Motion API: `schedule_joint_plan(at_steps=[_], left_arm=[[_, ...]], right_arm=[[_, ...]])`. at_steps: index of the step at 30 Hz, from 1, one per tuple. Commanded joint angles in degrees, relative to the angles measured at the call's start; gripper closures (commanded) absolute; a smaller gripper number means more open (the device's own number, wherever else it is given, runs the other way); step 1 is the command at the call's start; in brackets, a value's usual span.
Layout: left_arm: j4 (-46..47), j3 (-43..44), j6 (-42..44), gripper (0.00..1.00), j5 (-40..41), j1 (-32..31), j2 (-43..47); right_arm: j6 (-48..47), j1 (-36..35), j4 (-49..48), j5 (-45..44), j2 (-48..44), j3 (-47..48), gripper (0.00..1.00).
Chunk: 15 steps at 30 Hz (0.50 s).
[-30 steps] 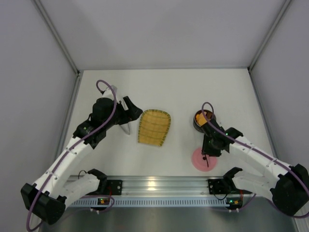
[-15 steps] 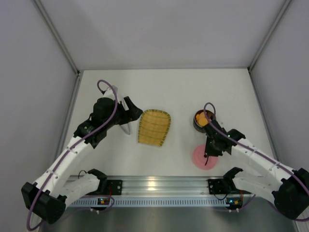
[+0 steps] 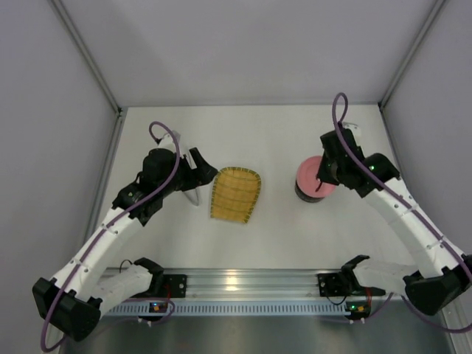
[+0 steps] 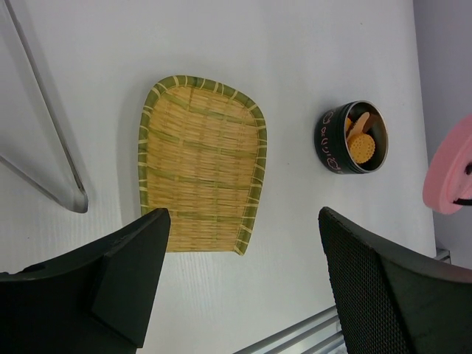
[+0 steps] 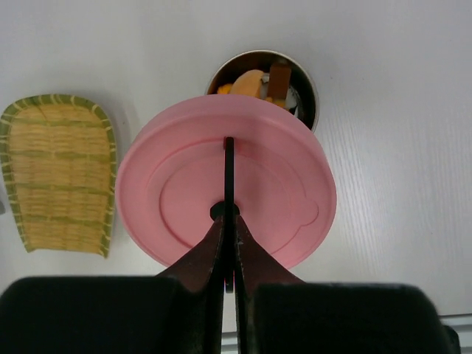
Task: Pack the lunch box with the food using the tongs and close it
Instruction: Pick up the box lid from the center of the board, then close the box lid on the packing box.
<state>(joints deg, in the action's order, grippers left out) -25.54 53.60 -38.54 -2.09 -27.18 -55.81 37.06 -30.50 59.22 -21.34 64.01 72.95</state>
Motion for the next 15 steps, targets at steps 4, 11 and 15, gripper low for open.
schedule_joint_plan(at_steps=[4,11,15], left_arm=[[-2.0,4.1,1.9,0.13,0.9,-0.2,-0.2],[-2.1,5.2,1.8,0.13,0.4,-0.2,-0.6],[-1.9,5.2,1.7,0.13,0.3,-0.2,-1.1]], right_arm=[[-8.4,8.5,-4.0,4.6,13.1,6.9,1.0],[-10.5,13.8,-6.2,13.5,21.0,9.9,1.0],[-11.0,15.7,-6.9,14.9,23.3,10.7,1.0]])
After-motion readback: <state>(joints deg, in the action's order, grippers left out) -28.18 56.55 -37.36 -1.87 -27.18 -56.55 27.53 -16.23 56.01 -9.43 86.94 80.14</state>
